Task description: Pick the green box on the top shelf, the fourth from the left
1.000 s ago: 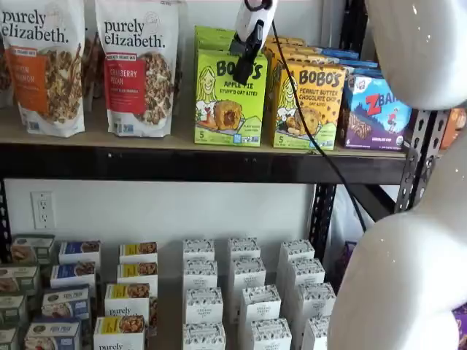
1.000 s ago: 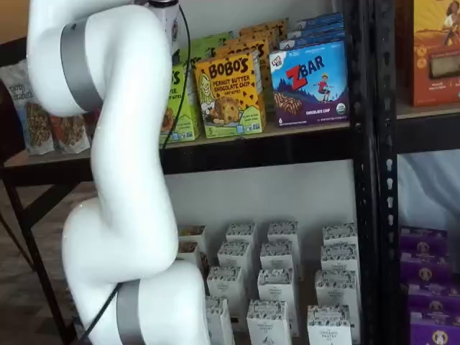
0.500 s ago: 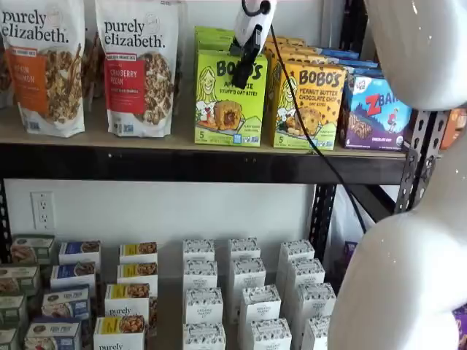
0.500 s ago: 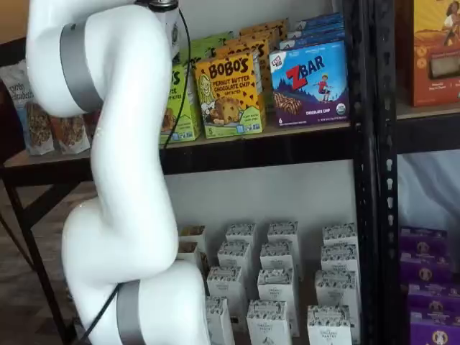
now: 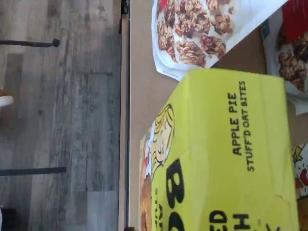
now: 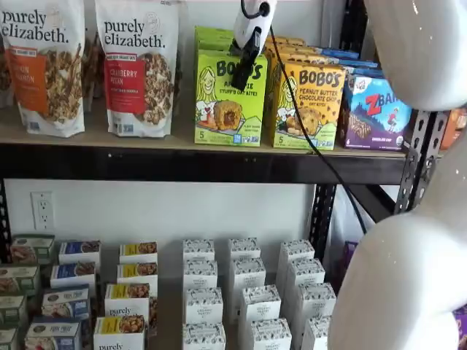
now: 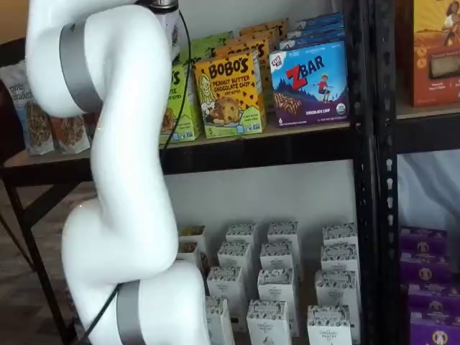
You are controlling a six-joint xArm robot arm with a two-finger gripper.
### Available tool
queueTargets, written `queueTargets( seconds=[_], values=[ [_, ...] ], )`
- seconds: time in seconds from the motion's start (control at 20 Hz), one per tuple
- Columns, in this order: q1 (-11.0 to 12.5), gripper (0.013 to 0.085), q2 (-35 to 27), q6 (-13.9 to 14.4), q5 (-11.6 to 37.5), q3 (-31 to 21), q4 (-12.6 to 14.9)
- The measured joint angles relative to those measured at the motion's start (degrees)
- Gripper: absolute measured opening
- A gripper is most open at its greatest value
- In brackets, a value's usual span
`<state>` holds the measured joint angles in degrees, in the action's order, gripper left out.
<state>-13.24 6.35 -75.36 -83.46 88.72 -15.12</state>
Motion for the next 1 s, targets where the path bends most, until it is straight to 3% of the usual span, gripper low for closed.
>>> queueTargets(
  seconds=[0.15, 0.25, 0.8, 0.9, 1.0],
  values=[
    [-0.06, 0.085, 0.04, 0.02, 0.23, -0.18, -0.04],
    [-0.13, 0.077, 0.04, 0.06, 0.35, -0.29, 0.01],
    [-0.33, 0.057, 0.07, 0.16, 0.81, -0.72, 0.01],
    [-0.33, 0.049, 0.07, 0.16, 0.82, -0.73, -0.03],
    [-0.38, 0.049, -0.03, 0.2, 0.63, -0.6, 0.17]
  ],
)
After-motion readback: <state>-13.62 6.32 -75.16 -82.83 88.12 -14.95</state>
